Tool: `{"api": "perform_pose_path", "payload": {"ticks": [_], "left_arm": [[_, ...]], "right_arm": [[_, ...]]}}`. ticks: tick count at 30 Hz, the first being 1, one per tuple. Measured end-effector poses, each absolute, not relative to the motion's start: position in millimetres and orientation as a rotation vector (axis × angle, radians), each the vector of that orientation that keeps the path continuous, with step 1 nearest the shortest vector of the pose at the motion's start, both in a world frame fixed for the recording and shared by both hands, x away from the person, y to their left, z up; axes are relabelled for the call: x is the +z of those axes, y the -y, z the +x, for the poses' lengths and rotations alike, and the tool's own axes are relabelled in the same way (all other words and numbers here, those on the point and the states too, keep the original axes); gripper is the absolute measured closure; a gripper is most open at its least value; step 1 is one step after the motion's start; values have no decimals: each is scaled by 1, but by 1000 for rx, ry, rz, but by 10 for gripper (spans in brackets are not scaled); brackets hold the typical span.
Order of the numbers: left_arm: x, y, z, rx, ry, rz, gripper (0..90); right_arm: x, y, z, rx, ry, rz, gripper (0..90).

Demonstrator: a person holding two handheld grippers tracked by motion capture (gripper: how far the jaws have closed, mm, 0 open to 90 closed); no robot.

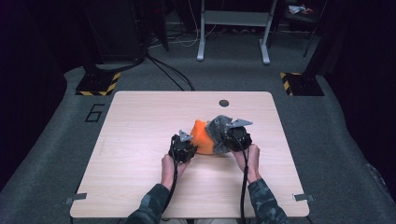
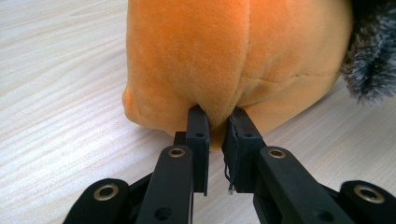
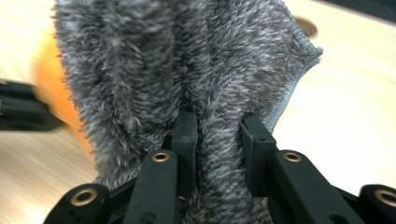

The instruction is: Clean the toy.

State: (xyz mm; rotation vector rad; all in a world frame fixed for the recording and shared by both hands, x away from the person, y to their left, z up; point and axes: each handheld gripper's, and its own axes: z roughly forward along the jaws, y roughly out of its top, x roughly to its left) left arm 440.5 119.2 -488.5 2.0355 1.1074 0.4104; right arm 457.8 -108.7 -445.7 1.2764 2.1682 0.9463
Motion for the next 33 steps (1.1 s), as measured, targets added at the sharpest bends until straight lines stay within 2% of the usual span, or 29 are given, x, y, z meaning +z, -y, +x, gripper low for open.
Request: {"api": "perform_pose_path", "payload": {"ticks": [10,16,22,28,33], "left_arm": [[-489,-119,441,418,-1118,2023,808],[-488,-117,439,437,-1112,2037,806],[-488,-117,438,438,-1116,2038,805],[-489,-117,438,439,-1105,2053,806],[-488,-117,438,437,-1103,2063,806]], "right_arm": [[-468,128,469,843,-2212,1389,713],[-444,125,459,946,-2162,1334,715],[-416,98,454,986,-2180,1199,716],[-413,70,457,974,-2214,1111,718],[-414,71,462,998,-2214,1123,731]]}}
